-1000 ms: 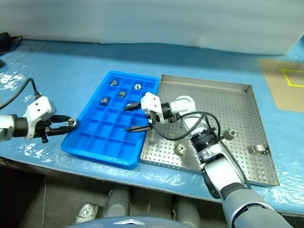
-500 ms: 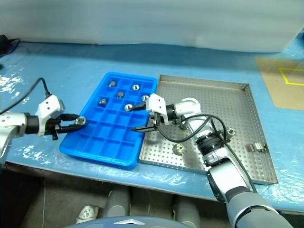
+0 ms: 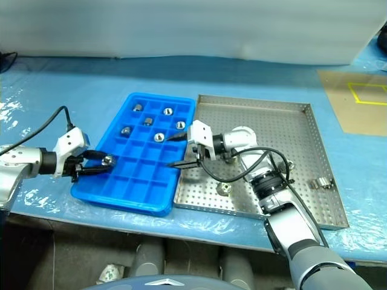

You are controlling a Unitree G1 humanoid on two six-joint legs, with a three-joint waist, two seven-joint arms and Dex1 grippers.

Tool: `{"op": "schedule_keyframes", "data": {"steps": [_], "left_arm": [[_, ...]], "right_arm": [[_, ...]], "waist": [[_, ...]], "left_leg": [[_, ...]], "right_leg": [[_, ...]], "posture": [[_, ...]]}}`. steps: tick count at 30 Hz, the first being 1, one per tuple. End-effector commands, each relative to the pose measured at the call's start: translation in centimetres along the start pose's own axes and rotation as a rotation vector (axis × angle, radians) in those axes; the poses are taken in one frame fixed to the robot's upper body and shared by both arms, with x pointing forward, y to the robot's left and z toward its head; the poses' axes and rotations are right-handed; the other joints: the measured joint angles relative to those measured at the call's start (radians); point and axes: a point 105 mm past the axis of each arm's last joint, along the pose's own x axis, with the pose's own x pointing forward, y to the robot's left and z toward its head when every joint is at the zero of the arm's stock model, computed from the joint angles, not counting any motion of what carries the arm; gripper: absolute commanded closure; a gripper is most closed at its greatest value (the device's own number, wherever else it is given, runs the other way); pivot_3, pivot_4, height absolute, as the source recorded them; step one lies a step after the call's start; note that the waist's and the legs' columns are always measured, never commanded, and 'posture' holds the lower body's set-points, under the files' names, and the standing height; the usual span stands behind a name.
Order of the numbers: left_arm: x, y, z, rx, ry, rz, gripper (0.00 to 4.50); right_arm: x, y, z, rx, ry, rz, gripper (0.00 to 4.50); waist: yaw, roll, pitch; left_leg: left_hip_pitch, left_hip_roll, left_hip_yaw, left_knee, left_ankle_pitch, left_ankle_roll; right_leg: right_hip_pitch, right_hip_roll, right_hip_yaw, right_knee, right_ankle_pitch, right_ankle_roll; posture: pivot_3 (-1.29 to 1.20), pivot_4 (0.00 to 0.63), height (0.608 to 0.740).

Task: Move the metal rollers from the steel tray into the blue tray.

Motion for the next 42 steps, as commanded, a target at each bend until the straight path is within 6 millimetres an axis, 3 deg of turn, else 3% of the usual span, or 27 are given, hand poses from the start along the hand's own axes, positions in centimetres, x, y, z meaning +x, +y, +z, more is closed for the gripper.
{"op": "schedule_keyframes", "data": {"steps": [1,6,13,17,19,24,30,35,42], "left_arm": [[-0.6,0.8,-1.1,-0.013,0.058,0.049,0.91],[-1.4,1.7,0.8,0.071,0.028,0.081,0.91],[-3.1,4.7,10.8,0.158,-0.244,0.107,0.91],[-2.3,4.7,14.8,0.194,-0.34,0.021,0.91],[-0.6,4.0,16.1,0.223,-0.352,-0.06,0.91],[5.0,0.8,17.1,0.327,-0.309,-0.301,0.91],[10.9,-1.5,18.9,0.422,-0.3,-0.444,0.91],[14.2,-3.4,20.1,0.463,-0.294,-0.493,0.91],[17.9,-5.5,18.8,0.484,-0.224,-0.486,0.91]], "right_arm": [[-0.3,-0.4,1.1,-0.043,-0.024,-0.021,0.78],[-0.4,-0.4,1.1,-0.046,-0.022,-0.023,0.78],[-2.1,-0.9,1.3,-0.05,0.005,-0.052,0.78],[-3.4,-0.8,1.2,-0.043,0.034,-0.078,0.78],[-4.5,-0.9,0.9,-0.041,0.06,-0.114,0.78],[-7.8,-0.6,0.6,-0.02,0.129,-0.229,0.78],[-11.4,1.4,0.6,0.027,0.207,-0.379,0.78],[-13.4,3.4,0.7,0.067,0.262,-0.501,0.78],[-14.5,5.3,0.9,0.112,0.295,-0.606,0.78]], "waist": [[-0.005,0.0,0.0],[-0.017,0.0,0.0],[-0.002,-0.001,0.001],[0.0,-0.001,0.0],[-0.004,-0.001,0.0],[-0.015,-0.001,0.0],[-0.047,-0.002,0.001],[-0.089,-0.002,0.001],[-0.14,-0.002,0.001]], "left_leg": [[0.0,0.0,0.0,0.0,0.0,0.0],[0.0,0.0,0.0,0.0,0.0,0.0],[-0.004,0.0,0.0,0.002,0.003,-0.004],[-0.004,-0.002,0.0,0.003,0.002,-0.004],[-0.003,-0.001,0.001,0.003,0.002,-0.004],[-0.005,-0.002,0.0,0.003,0.002,-0.003],[-0.005,-0.004,0.0,0.005,0.001,-0.001],[-0.004,-0.007,0.001,0.007,-0.001,0.002],[-0.001,-0.011,0.002,0.01,-0.005,0.01]], "right_leg": [[0.0,0.0,0.0,0.0,0.0,0.0],[0.0,0.0,0.0,0.0,0.0,0.0],[0.0,0.0,-0.002,-0.001,0.0,0.0],[0.0,-0.001,0.0,-0.002,0.0,0.0],[0.0,-0.001,0.0,-0.002,0.0,0.0],[0.0,0.0,0.0,-0.002,0.0,0.0],[0.001,0.0,0.002,-0.002,0.001,0.002],[0.004,0.0,0.006,-0.007,0.004,0.006],[0.012,-0.002,0.007,-0.018,0.007,0.011]], "posture": [[0.23,0.15,0.74],[0.22,0.15,0.74],[0.16,0.15,0.74],[0.09,0.15,0.74],[0.05,0.15,0.74],[-0.08,0.15,0.74],[-0.27,0.15,0.74],[-0.38,0.15,0.74],[-0.48,0.15,0.74]]}}
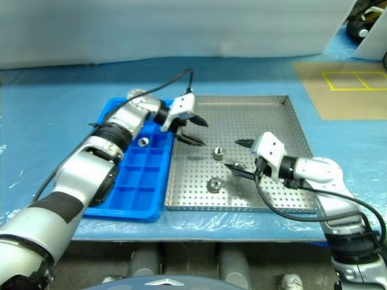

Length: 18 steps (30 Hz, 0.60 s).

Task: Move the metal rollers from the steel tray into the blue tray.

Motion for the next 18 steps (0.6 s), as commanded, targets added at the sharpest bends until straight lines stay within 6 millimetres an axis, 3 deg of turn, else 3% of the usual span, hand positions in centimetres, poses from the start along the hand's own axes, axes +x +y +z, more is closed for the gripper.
{"op": "schedule_keyframes", "data": {"steps": [1,10,18], "left_arm": [[0.6,0.2,-0.1,0.027,0.031,0.018,0.91],[2.4,0.1,-2.1,-0.04,0.071,0.1,0.91],[4.1,-0.4,-2.4,-0.061,0.067,0.119,0.91]], "right_arm": [[-1.1,-0.3,1.6,-0.036,-0.026,-0.058,0.78],[-1.8,-0.1,1.7,-0.029,-0.008,-0.092,0.78],[-2.1,0.9,1.7,-0.01,0.009,-0.086,0.78]], "waist": [[-0.01,0.0,0.0],[-0.025,0.0,0.0],[-0.028,0.0,0.0]], "left_leg": [[0.0,0.0,0.0,0.001,-0.002,0.003],[0.0,-0.001,0.0,0.004,-0.005,0.008],[0.0,-0.002,0.002,0.004,-0.006,0.011]], "right_leg": [[0.0,0.0,0.0,0.0,0.0,0.001],[0.002,-0.002,0.001,-0.001,0.0,0.001],[0.002,-0.002,0.007,-0.002,0.0,0.001]], "posture": [[-0.49,0.15,0.74],[-0.53,0.15,0.74],[-0.57,0.15,0.74]]}}
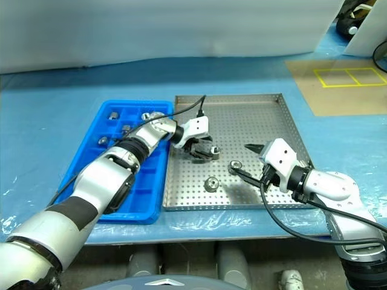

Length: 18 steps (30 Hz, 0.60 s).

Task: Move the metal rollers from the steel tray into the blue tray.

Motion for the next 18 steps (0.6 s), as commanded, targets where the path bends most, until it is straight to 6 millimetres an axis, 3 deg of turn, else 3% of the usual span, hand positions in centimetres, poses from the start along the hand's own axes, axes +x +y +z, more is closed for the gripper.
{"op": "schedule_keyframes", "data": {"steps": [1,13,16,18], "left_arm": [[0.2,0.2,0.6,0.014,-0.019,0.016,0.91],[0.7,-0.3,-0.9,-0.041,0.027,0.027,0.91],[0.9,0.1,-0.4,-0.048,-0.003,0.061,1.43],[0.9,0.1,-0.3,-0.047,-0.002,0.065,2.07]], "right_arm": [[-0.7,0.0,1.3,-0.04,-0.022,-0.021,0.78],[-1.2,-0.2,0.8,-0.04,0.006,-0.053,0.78],[-1.1,-0.3,0.8,-0.042,0.005,-0.057,0.78],[-1.1,-0.3,0.8,-0.045,0.005,-0.058,0.78]], "waist": [[-0.003,0.0,0.0],[-0.027,0.0,0.0],[-0.028,0.0,0.0],[-0.028,0.0,0.0]], "left_leg": [[0.0,0.0,0.0,0.0,0.0,0.0],[0.0,-0.001,0.002,0.001,-0.002,0.003],[0.0,-0.001,0.003,0.001,-0.002,0.003],[0.0,-0.002,0.003,0.001,-0.002,0.003]], "right_leg": [[0.0,0.0,0.001,0.0,0.0,0.0],[0.0,0.0,0.003,-0.002,0.0,0.001],[0.0,0.0,0.003,-0.002,0.0,0.001],[0.0,-0.001,0.004,-0.002,0.0,0.001]], "posture": [[-0.57,0.15,0.74],[-0.59,0.15,0.74],[-0.59,0.15,0.74],[-0.58,0.15,0.74]]}}
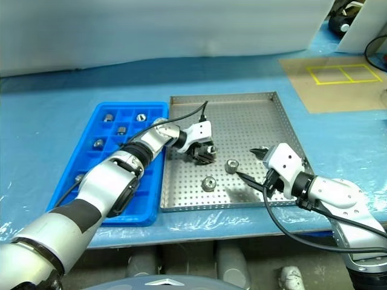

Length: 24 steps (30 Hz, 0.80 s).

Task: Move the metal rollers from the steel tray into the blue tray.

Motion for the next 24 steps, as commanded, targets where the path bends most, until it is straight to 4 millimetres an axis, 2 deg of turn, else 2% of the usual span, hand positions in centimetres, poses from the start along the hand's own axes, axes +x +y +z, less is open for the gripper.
{"op": "schedule_keyframes", "data": {"steps": [1,5,6,8,12,15,19,22,24], "left_arm": [[0.0,0.2,0.3,0.009,-0.011,0.016,2.43],[-0.2,0.0,0.4,0.003,-0.016,-0.017,2.43],[-0.4,0.2,0.3,0.001,-0.012,-0.009,2.6],[-0.6,0.5,0.3,-0.004,-0.005,0.007,2.61],[-1.6,1.2,1.6,-0.002,-0.072,0.011,2.61],[-3.2,2.0,3.1,0.012,-0.134,-0.004,2.61],[-7.0,3.2,4.7,0.07,-0.185,-0.037,2.61],[-11.5,4.6,5.3,0.072,-0.233,-0.008,2.61],[-14.0,5.0,5.1,0.059,-0.244,0.018,2.61]], "right_arm": [[-0.2,-0.3,1.2,-0.055,-0.031,-0.015,0.78],[-0.1,-0.5,1.2,-0.06,-0.032,-0.019,0.78],[0.0,-0.5,1.2,-0.061,-0.034,-0.018,0.78],[0.2,-0.5,1.2,-0.063,-0.038,-0.015,0.78],[0.9,-0.5,1.5,-0.07,-0.06,0.009,0.78],[1.7,-0.6,1.9,-0.083,-0.081,0.044,0.78],[3.2,-0.9,2.5,-0.111,-0.111,0.111,0.78],[5.3,-0.7,3.2,-0.139,-0.156,0.192,0.78],[6.5,-0.5,3.7,-0.154,-0.183,0.242,0.78]], "waist": [[0.0,0.0,0.0],[0.0,0.0,0.0],[0.0,0.0,0.0],[0.0,0.0,0.0],[0.001,0.0,0.0],[0.001,0.0,0.0],[0.005,0.0,0.0],[0.005,0.0,0.0],[0.009,0.0,0.001]], "left_leg": [[0.0,0.0,0.0,0.0,0.0,0.0],[0.0,0.0,0.0,0.0,0.0,0.0],[0.0,0.0,0.0,0.0,0.0,0.0],[0.0,0.0,0.0,0.0,0.0,0.001],[-0.001,0.0,0.0,0.0,-0.001,0.001],[-0.001,0.0,0.0,-0.001,-0.001,0.001],[-0.002,0.0,0.001,-0.001,0.0,0.001],[-0.001,0.0,0.001,-0.002,0.0,0.0],[-0.001,0.0,0.001,-0.003,0.0,-0.001]], "right_leg": [[0.0,0.0,0.0,0.0,0.0,0.0],[0.0,0.0,0.0,0.0,0.0,0.0],[0.0,0.0,0.0,-0.001,0.0,0.0],[0.0,0.0,0.0,-0.001,0.0,0.0],[0.0,0.0,0.0,-0.001,0.0,0.0],[0.0,0.0,0.0,-0.001,0.0,0.0],[-0.002,0.0,0.0,-0.001,0.0,0.0],[-0.003,0.0,0.0,0.0,0.0,0.0],[-0.006,0.0,0.001,0.002,0.0,0.0]], "posture": [[-0.58,0.15,0.74],[-0.57,0.15,0.74],[-0.57,0.15,0.74],[-0.56,0.15,0.74],[-0.52,0.15,0.74],[-0.47,0.15,0.74],[-0.39,0.15,0.74],[-0.31,0.15,0.74],[-0.25,0.15,0.74]]}}
